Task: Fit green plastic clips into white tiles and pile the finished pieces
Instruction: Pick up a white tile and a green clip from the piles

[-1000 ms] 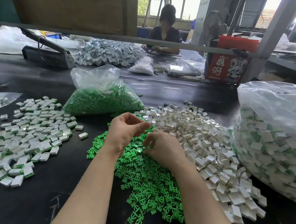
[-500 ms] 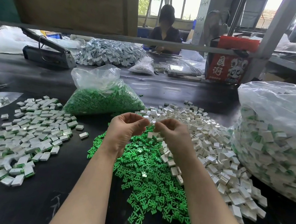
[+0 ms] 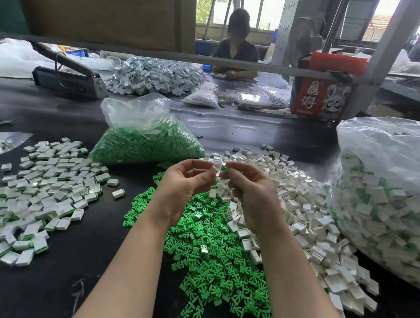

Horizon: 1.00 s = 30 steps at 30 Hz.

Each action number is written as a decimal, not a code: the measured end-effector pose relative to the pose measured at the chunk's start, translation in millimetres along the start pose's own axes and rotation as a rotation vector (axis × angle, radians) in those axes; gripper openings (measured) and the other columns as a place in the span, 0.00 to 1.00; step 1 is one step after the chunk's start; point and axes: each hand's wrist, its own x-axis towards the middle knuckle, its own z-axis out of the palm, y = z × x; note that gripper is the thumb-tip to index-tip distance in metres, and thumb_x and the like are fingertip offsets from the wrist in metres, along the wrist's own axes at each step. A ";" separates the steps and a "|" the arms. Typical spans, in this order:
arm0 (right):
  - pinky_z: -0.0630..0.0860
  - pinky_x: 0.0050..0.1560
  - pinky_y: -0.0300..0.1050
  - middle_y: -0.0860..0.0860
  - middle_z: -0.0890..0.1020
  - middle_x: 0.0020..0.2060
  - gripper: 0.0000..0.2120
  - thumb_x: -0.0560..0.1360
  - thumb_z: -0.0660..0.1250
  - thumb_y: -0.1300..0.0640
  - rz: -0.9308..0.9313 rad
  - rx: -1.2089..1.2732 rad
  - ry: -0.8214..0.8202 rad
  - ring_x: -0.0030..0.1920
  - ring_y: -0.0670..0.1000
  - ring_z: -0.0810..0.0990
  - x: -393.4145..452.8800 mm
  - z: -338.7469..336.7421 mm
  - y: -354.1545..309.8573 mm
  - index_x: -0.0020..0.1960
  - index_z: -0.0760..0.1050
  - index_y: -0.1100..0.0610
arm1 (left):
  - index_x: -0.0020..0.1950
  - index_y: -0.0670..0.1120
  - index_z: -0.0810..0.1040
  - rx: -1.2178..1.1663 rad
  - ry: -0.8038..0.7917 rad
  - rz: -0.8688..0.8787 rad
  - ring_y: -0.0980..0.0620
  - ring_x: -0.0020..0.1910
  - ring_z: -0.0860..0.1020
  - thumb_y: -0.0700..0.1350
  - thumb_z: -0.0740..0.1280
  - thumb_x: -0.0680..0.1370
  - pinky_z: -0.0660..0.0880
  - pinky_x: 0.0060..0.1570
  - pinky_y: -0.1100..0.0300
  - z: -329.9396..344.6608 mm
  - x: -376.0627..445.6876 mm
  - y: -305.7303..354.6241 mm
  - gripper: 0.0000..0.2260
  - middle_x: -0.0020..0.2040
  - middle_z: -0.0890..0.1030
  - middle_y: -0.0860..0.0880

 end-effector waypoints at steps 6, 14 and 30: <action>0.71 0.38 0.42 0.55 0.84 0.39 0.05 0.73 0.71 0.64 -0.023 -0.038 0.002 0.36 0.47 0.77 0.0 0.3 0.9 0.49 0.81 0.60 | 0.44 0.50 0.86 0.035 -0.033 0.008 0.54 0.43 0.83 0.46 0.77 0.65 0.78 0.40 0.66 4.9 -1.6 1.3 0.09 0.44 0.86 0.48; 0.74 0.37 0.32 0.50 0.84 0.39 0.06 0.74 0.70 0.64 -0.131 -0.065 0.023 0.36 0.40 0.80 -0.1 0.0 0.2 0.51 0.81 0.61 | 0.47 0.49 0.87 0.039 -0.011 0.025 0.55 0.42 0.83 0.46 0.78 0.65 0.77 0.40 0.66 4.2 -1.6 1.3 0.12 0.45 0.86 0.48; 0.80 0.51 0.43 0.54 0.85 0.43 0.05 0.73 0.72 0.64 -0.281 -0.234 0.064 0.45 0.52 0.85 -3.1 6.4 0.0 0.49 0.82 0.60 | 0.47 0.48 0.87 0.043 0.003 0.039 0.55 0.40 0.83 0.49 0.79 0.62 0.78 0.40 0.66 1.9 -1.5 0.2 0.16 0.44 0.87 0.47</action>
